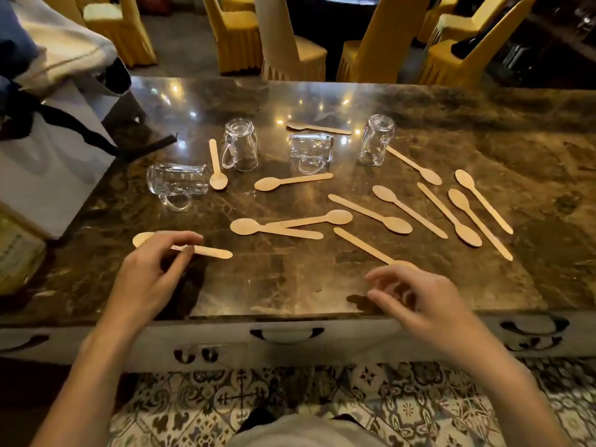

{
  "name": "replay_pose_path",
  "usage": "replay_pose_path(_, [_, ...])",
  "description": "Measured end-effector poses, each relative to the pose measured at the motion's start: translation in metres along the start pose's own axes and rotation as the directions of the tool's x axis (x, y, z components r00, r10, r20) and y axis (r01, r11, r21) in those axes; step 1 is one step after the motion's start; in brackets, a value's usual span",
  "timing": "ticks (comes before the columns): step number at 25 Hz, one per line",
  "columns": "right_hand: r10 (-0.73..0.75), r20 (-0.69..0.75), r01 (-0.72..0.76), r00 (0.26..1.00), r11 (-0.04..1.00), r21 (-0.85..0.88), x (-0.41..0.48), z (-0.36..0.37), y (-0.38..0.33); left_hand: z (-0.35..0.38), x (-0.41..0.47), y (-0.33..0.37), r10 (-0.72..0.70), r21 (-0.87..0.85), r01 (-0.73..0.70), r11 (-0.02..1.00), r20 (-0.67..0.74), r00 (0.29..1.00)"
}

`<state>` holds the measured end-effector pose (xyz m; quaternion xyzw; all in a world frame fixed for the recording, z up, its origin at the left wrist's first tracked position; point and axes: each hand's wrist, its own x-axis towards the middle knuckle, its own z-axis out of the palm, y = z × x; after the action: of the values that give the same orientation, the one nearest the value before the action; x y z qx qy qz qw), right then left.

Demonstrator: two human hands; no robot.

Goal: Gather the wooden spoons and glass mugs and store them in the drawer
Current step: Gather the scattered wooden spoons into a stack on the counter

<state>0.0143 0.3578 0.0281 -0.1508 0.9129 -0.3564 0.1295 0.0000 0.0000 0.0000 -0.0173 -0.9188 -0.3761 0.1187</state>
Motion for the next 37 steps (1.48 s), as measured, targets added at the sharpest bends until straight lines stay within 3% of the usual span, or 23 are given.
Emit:
replay_pose_path(2, [-0.037,-0.271,-0.018,0.962,0.980,-0.197,0.019,-0.003,0.006,0.001,0.007,-0.009,0.032,0.177,-0.034,0.984,0.014,0.999])
replay_pose_path(4, [-0.036,-0.408,-0.089,0.912,0.955,-0.284,0.033,-0.006,0.014,0.000,0.014,-0.023,0.004,0.277,-0.018,0.961,0.052,0.999])
replay_pose_path(9, [0.128,-0.401,-0.299,0.907,0.866,-0.401,0.033,0.004,0.044,-0.001,0.014,-0.035,-0.031,0.262,0.023,0.965,0.024,0.999])
replay_pose_path(13, [0.119,-0.438,-0.294,0.891,0.887,-0.356,0.033,0.007,0.046,0.016,0.007,-0.015,0.034,0.235,-0.050,0.971,0.068,0.997])
replay_pose_path(21, [0.045,-0.467,-0.307,0.883,0.809,-0.501,0.036,0.010,0.036,0.080,-0.008,0.045,0.043,0.242,-0.055,0.969,0.057,0.997])
replay_pose_path(23, [0.065,-0.452,-0.288,0.890,0.847,-0.446,0.039,0.004,0.035,0.094,-0.008,0.060,0.039,0.245,-0.058,0.968,0.080,0.996])
replay_pose_path(27, [0.097,-0.370,-0.135,0.924,0.988,-0.078,0.040,-0.003,0.023,0.095,-0.007,0.061,0.010,0.124,-0.016,0.992,0.051,0.999])
replay_pose_path(32, [0.038,-0.203,-0.022,0.978,0.997,0.078,0.061,0.016,-0.007,0.061,0.017,0.027,-0.015,0.166,0.028,0.986,-0.081,0.997])
replay_pose_path(37, [0.060,-0.203,-0.034,0.977,0.991,0.129,0.074,0.048,-0.019,0.051,0.050,0.009,0.022,0.309,-0.049,0.950,0.091,0.996])
